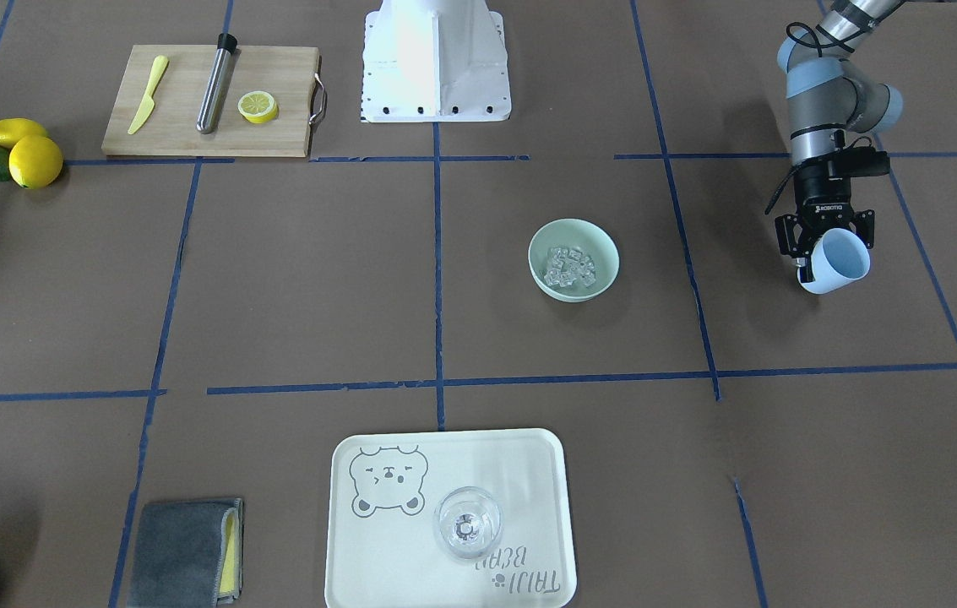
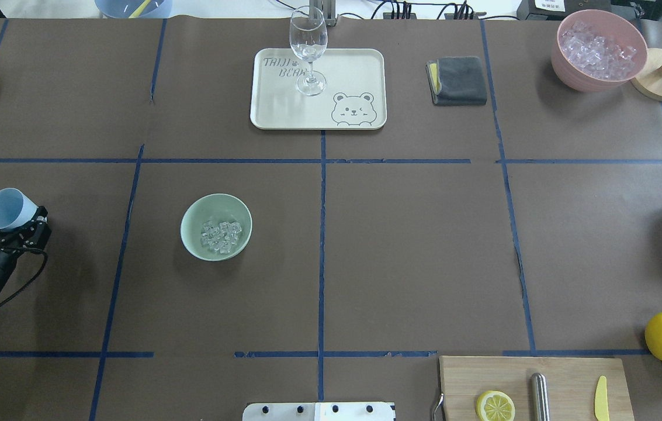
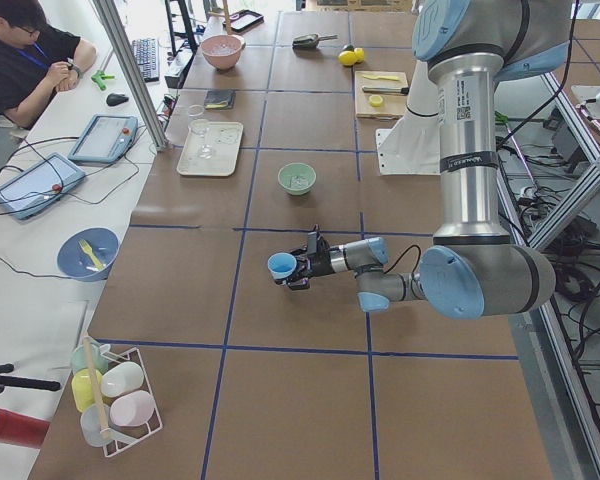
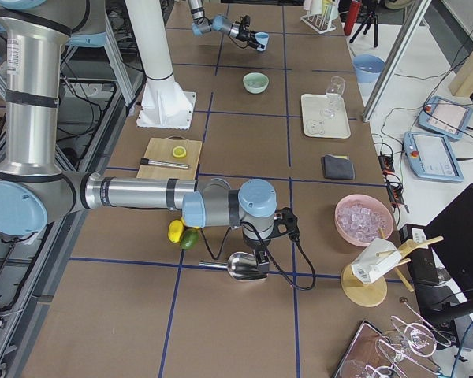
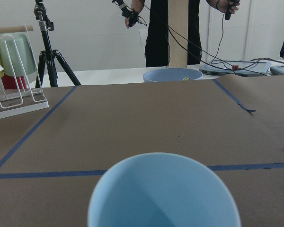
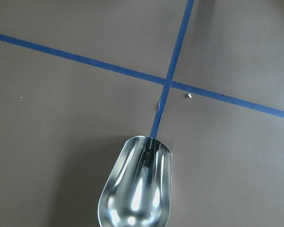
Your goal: Pour ice into bowl
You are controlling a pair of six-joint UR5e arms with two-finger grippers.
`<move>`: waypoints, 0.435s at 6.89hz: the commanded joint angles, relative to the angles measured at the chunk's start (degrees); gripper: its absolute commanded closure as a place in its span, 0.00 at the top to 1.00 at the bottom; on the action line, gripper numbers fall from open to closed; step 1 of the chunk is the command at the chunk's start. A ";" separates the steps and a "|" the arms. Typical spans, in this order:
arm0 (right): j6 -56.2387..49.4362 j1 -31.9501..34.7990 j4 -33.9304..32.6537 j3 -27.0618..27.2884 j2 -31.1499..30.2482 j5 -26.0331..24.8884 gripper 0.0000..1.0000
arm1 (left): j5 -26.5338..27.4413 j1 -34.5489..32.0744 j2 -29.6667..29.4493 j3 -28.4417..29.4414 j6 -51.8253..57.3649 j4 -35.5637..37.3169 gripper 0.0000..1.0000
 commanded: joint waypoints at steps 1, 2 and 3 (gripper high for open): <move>0.07 0.00 0.00 0.00 0.08 0.00 1.00 | 0.82 0.06 0.08 -0.09 0.21 -0.48 1.00; 0.07 0.00 0.00 0.00 0.09 0.00 1.00 | 0.74 -0.03 0.17 -0.70 0.73 -0.57 1.00; 0.07 0.17 0.00 0.00 0.09 0.00 1.00 | 0.56 -0.11 0.43 -2.09 1.35 -0.66 1.00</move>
